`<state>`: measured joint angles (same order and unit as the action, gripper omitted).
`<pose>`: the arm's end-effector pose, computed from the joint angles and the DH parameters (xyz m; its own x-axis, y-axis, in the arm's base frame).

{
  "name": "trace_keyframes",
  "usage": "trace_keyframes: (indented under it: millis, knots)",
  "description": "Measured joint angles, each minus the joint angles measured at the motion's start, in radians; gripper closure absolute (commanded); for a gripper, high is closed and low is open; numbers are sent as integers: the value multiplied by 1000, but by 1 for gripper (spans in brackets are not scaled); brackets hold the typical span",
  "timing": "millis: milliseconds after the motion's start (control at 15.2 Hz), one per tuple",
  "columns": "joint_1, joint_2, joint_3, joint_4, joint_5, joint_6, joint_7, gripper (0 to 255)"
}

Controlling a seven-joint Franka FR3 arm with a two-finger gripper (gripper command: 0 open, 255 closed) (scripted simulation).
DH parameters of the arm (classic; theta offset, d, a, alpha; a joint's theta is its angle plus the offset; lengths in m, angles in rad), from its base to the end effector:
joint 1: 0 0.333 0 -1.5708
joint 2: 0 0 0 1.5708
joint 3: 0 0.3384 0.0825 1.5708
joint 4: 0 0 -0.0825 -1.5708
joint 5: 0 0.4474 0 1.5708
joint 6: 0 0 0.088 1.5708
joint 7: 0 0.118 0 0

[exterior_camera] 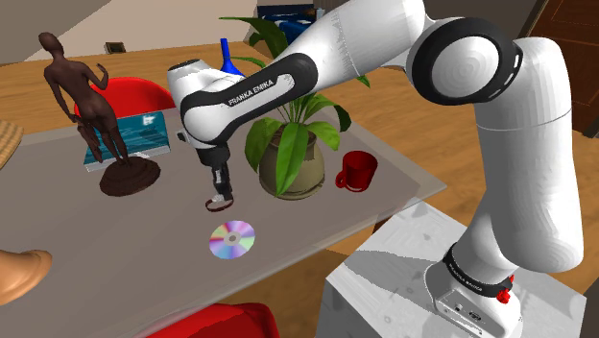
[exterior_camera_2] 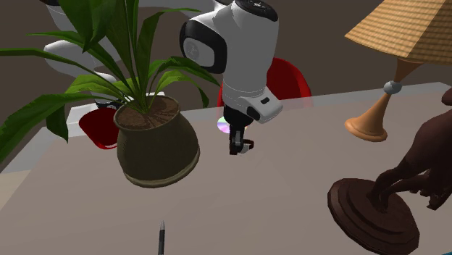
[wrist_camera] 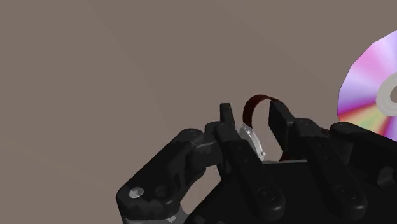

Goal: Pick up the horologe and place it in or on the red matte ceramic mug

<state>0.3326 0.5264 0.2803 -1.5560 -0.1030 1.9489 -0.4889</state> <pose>0.6270 0.4003 0.3205 0.4338 0.8978 -0.0755 0.8931 -0.4396 -0.0953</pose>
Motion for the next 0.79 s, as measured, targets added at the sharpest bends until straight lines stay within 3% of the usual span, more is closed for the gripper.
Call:
trace_keyframes:
  millis: [792]
  knots:
    - [-1, -15, 2, 19, 4, -33, -2, 255]
